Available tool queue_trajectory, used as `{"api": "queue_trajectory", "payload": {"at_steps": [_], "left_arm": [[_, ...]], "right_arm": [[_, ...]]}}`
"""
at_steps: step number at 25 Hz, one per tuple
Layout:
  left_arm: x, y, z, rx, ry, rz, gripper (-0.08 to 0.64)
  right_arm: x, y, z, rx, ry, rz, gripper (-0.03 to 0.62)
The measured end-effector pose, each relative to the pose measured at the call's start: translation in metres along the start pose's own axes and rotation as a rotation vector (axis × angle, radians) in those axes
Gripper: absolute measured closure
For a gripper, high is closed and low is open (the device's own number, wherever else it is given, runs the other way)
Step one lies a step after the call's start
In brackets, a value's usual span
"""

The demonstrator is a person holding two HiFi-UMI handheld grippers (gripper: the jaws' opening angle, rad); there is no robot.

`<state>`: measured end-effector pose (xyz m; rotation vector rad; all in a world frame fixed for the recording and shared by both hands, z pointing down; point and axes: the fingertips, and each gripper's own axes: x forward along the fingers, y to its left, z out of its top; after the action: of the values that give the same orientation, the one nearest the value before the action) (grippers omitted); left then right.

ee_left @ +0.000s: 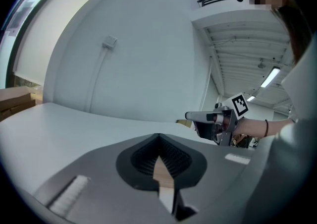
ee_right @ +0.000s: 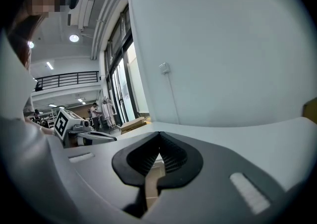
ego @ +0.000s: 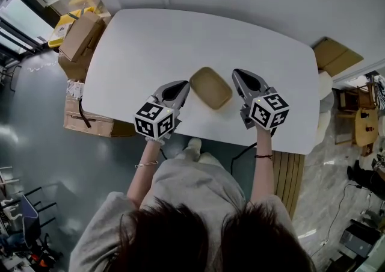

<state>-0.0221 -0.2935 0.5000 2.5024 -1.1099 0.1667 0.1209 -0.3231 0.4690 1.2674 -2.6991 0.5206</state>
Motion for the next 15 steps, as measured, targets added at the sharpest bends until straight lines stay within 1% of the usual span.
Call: {"api": "queue_trajectory", "payload": {"at_steps": [4,9,15], "left_arm": [[0.007,0.002,-0.012,-0.014,0.027,-0.003,0.571],[0.014,0.005,-0.022,-0.038,0.052,0.016,0.569],[0.019,0.009,-0.029,-0.086,0.056,0.061,0.569]], "right_arm": [[0.008,-0.007,-0.012,0.009,0.037,0.006,0.578],[0.02,-0.017,-0.025,0.024,0.098,0.033,0.578],[0.035,-0.02,-0.045,0.007,0.234,0.094,0.578]]}}
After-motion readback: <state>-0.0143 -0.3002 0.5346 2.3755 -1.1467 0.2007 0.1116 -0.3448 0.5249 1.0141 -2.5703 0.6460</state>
